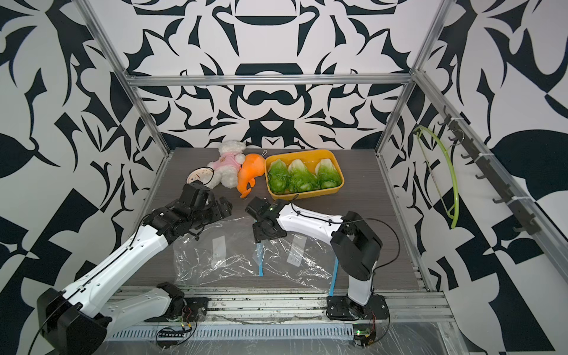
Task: Put the chinese cabbages into a zipper bag and zip it
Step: Move the zipper food storage bag to the center of the board.
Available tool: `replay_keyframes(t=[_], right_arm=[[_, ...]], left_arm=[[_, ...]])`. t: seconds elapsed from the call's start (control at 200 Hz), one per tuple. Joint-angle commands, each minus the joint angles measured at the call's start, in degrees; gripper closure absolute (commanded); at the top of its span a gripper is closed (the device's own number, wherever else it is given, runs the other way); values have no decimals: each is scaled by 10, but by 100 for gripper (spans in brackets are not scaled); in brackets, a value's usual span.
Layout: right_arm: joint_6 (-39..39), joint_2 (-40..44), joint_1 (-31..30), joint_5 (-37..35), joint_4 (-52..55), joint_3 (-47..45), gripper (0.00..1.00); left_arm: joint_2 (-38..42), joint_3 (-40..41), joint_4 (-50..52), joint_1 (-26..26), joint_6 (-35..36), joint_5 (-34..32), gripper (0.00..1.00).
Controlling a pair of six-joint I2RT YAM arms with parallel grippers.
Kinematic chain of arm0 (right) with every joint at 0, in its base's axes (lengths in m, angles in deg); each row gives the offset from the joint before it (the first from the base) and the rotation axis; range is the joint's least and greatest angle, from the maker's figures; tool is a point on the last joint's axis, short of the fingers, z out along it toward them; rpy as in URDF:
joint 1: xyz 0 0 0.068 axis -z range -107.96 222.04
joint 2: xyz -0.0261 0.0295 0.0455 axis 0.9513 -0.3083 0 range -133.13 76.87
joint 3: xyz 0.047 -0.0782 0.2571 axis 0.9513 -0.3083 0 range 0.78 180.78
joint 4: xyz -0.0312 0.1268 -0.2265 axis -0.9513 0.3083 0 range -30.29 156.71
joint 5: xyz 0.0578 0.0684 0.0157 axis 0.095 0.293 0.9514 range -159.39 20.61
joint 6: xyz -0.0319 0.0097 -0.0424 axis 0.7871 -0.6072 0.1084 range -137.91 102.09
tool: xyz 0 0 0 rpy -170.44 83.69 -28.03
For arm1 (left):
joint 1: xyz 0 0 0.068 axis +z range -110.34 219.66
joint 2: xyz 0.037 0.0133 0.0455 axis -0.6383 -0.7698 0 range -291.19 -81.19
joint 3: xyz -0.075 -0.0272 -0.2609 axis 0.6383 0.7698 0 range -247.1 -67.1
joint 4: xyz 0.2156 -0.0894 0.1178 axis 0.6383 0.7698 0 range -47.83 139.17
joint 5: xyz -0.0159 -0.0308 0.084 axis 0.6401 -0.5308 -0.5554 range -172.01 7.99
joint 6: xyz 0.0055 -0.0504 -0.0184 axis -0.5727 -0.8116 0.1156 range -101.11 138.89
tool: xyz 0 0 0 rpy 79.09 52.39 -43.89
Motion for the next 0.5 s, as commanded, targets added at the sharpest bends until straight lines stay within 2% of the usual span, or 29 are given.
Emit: replay_keyframes(t=[0.0,0.18,0.295,0.495], right_arm=[[5,14,-3,-39,3,-18,27],[56,29,7,-76,20,-44,29],[84,49,27,-129,33,-69,30],[125,108,66,-140,24,-113,32]], left_arm=[[2,13,16,-3,-7,4,1],[-8,16,12,-4,-10,15,1],[-16,15,12,-4,-11,31,1],[-5,37,15,-4,-27,32,1]])
